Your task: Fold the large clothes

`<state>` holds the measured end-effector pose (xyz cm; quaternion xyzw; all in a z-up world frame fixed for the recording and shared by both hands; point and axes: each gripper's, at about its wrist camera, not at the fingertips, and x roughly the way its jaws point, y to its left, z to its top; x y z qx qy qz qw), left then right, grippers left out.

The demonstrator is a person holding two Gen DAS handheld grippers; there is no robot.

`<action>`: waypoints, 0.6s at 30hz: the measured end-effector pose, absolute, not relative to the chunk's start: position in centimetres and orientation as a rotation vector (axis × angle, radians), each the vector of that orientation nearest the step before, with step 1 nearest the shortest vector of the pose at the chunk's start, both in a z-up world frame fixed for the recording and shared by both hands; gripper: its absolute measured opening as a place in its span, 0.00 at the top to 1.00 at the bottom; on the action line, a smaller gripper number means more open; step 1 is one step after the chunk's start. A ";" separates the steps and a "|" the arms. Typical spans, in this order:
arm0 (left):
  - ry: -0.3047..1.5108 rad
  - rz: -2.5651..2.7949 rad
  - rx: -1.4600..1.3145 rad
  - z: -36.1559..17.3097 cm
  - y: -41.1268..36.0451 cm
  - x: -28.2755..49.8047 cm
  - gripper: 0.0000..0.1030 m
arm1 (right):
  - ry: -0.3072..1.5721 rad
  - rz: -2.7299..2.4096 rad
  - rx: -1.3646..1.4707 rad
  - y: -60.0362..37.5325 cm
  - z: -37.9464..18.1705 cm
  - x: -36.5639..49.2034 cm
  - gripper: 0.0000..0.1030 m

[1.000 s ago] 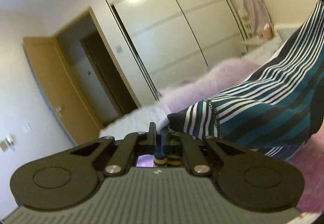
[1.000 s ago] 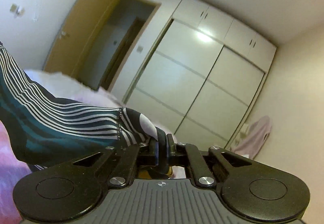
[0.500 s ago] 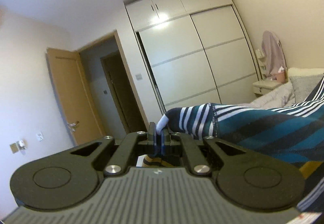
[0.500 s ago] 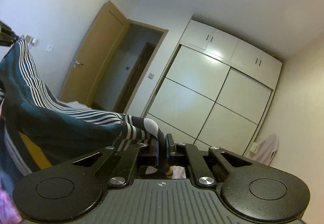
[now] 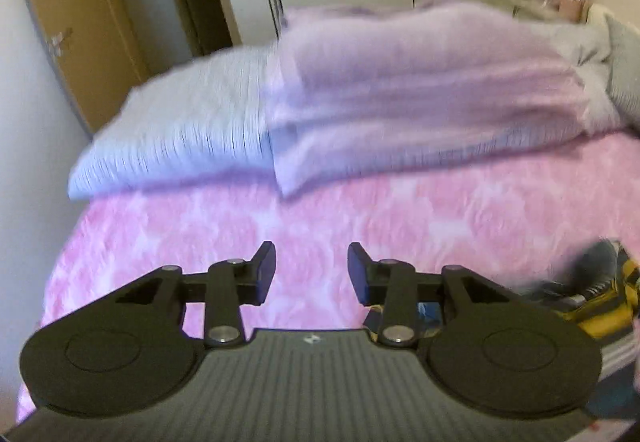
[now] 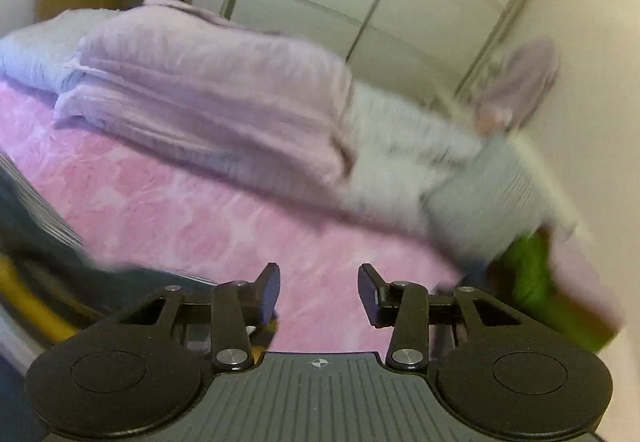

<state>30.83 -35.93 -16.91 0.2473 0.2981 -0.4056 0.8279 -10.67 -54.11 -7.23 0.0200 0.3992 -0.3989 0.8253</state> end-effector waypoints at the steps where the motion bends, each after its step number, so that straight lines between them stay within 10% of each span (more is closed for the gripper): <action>1: 0.656 -0.862 0.528 -18.3 -34.8 30.9 0.66 | 0.852 -0.812 0.071 -53.6 -8.5 -11.1 0.59; 18: 0.786 -1.022 0.634 -32.9 -34.3 26.1 0.66 | 0.969 -0.622 0.157 -55.8 -29.1 -14.7 0.59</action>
